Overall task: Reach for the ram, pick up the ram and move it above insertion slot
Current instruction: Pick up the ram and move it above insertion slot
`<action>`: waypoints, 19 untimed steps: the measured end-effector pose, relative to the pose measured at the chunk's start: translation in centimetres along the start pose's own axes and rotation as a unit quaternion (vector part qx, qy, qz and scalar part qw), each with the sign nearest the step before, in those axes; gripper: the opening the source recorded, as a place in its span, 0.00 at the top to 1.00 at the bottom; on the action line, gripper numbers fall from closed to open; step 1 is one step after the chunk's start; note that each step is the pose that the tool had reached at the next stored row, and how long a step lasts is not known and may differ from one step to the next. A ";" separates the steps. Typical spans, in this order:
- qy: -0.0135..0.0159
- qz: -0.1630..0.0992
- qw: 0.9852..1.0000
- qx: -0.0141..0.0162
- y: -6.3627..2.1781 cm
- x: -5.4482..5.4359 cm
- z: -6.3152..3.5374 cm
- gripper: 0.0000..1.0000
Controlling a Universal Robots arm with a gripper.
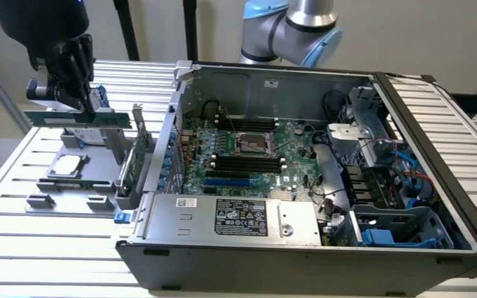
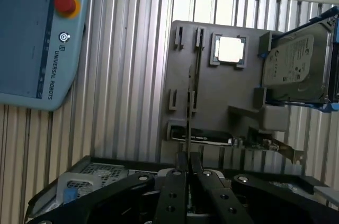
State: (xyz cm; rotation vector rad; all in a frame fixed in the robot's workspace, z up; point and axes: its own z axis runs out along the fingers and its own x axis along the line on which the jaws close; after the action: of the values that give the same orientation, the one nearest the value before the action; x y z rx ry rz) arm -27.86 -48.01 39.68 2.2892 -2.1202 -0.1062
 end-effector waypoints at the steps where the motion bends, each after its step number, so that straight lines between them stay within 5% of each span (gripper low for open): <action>1: 0.000 0.000 1.000 0.000 -0.45 0.0 -0.07 0.87; 19: -0.004 0.000 1.000 0.000 -8.58 0.6 -0.76 0.87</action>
State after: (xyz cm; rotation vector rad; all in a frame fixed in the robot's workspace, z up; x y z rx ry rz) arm -19.22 -48.01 39.89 2.2928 -2.1230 -0.1159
